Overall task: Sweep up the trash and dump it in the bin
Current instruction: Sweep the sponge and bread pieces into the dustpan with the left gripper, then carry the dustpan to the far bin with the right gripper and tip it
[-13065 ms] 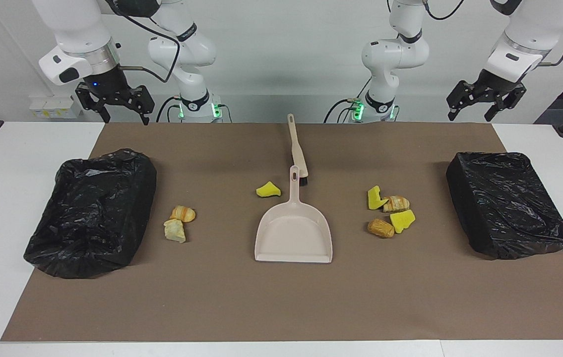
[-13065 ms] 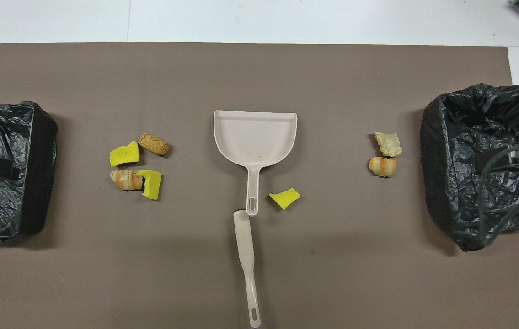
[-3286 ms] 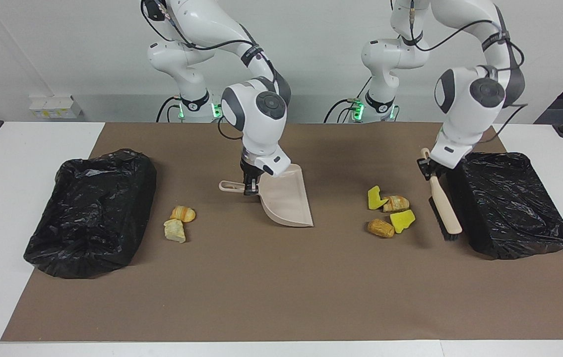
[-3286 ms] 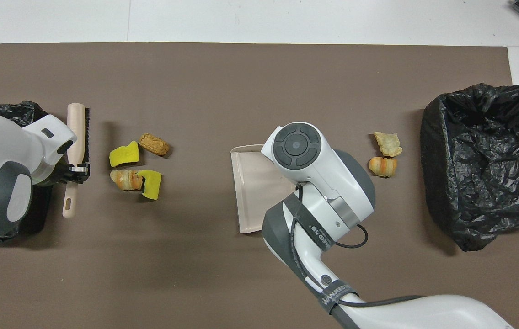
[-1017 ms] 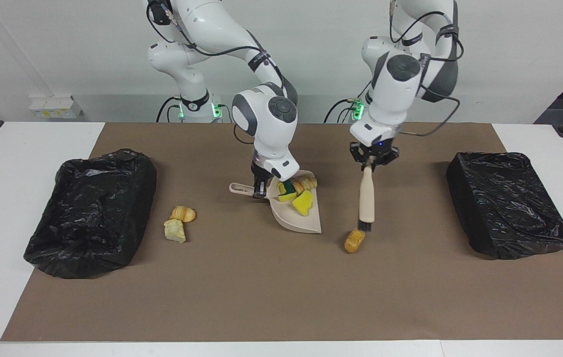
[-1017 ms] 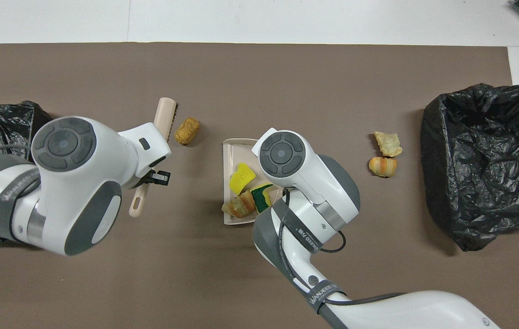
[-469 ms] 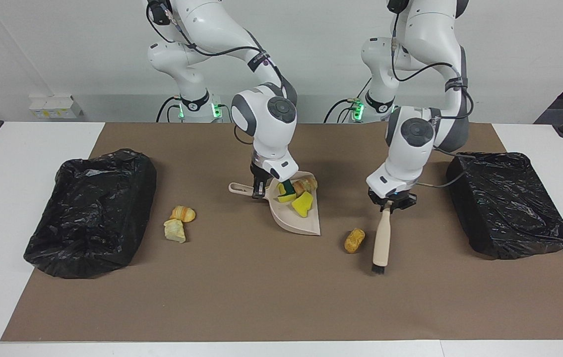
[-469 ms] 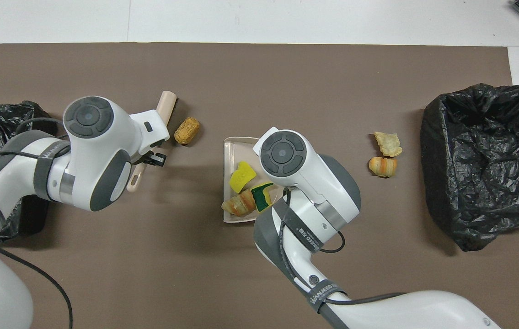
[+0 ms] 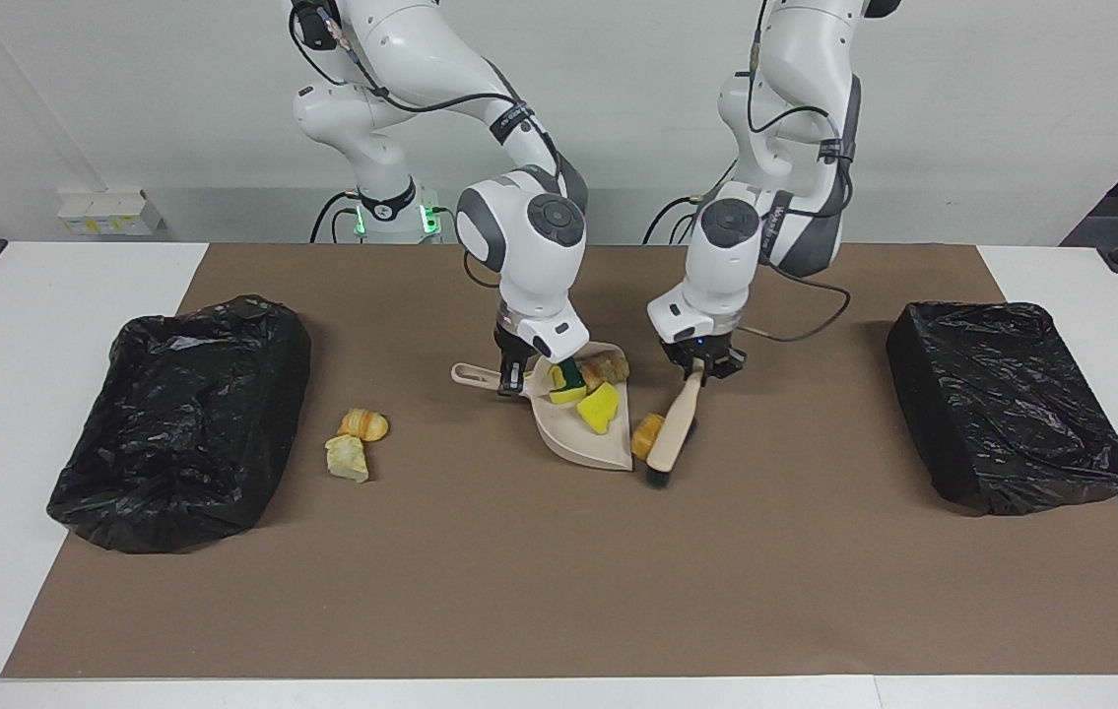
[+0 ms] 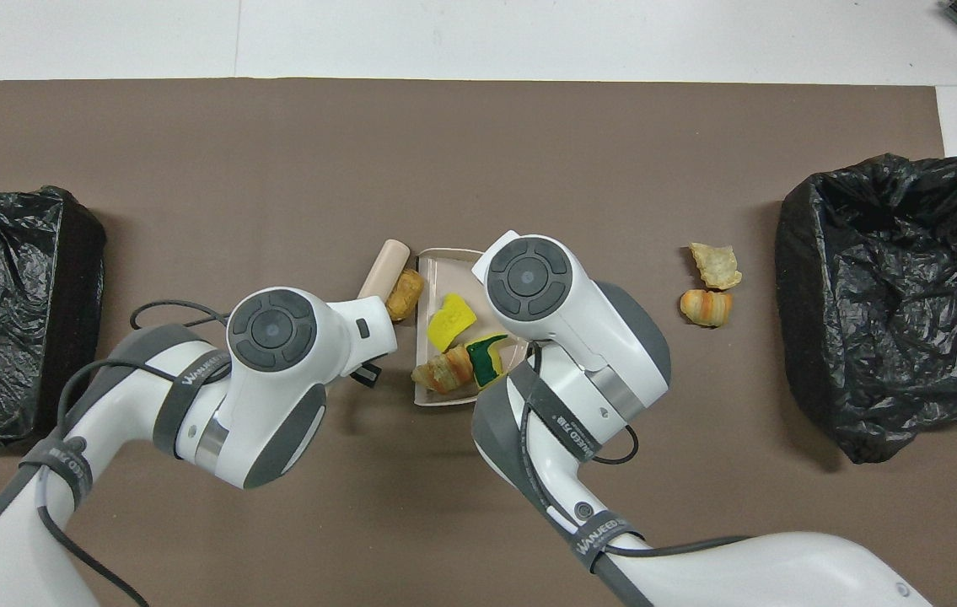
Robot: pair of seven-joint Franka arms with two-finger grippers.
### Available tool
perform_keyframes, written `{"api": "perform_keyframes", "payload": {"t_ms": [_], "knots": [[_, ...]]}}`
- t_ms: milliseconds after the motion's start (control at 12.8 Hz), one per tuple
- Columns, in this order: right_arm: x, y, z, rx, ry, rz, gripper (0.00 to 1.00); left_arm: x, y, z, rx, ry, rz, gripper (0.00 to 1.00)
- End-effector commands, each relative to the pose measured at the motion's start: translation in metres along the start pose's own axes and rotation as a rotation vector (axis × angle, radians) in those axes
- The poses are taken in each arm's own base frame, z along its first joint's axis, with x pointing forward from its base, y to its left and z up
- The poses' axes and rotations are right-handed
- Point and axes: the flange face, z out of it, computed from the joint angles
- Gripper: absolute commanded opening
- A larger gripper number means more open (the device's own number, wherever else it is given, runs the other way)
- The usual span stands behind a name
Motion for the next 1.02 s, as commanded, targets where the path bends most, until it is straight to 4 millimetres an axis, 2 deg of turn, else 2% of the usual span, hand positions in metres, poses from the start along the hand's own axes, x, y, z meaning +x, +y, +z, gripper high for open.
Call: {"api": "perform_keyframes", "payload": {"t_ms": [0,156,313,391,548,626,782,861,939], "knots": [[-0.004,0.004,0.007,-0.002,0.005,0.039,0.0,-0.025,0.042,-0.004,-0.092,-0.052,-0.15,0.0],[-0.011,0.009,0.009,0.004,0.007,0.05,0.0,-0.023,0.065,-0.01,-0.155,-0.046,-0.322,0.0],[-0.011,0.009,0.011,0.02,0.035,0.061,0.0,-0.018,0.074,-0.013,-0.216,-0.016,-0.46,0.0],[-0.013,0.011,0.012,0.028,0.053,0.073,0.0,-0.017,0.072,-0.017,-0.224,-0.007,-0.471,0.0],[-0.017,0.015,0.008,0.017,0.065,0.078,0.0,-0.012,0.057,-0.046,-0.248,0.029,-0.536,0.0],[-0.025,0.02,0.006,0.021,0.076,0.077,0.0,-0.011,0.05,-0.06,-0.251,0.034,-0.535,0.0],[-0.037,0.028,-0.001,0.027,0.12,0.022,0.0,-0.012,0.044,-0.078,-0.197,0.045,-0.417,0.0],[-0.052,0.036,-0.002,0.022,0.122,0.02,0.0,-0.015,0.035,-0.094,-0.161,0.025,-0.399,0.0],[-0.059,0.041,-0.01,0.007,0.132,0.001,0.0,-0.021,0.019,-0.113,-0.147,0.007,-0.415,0.0]]}}
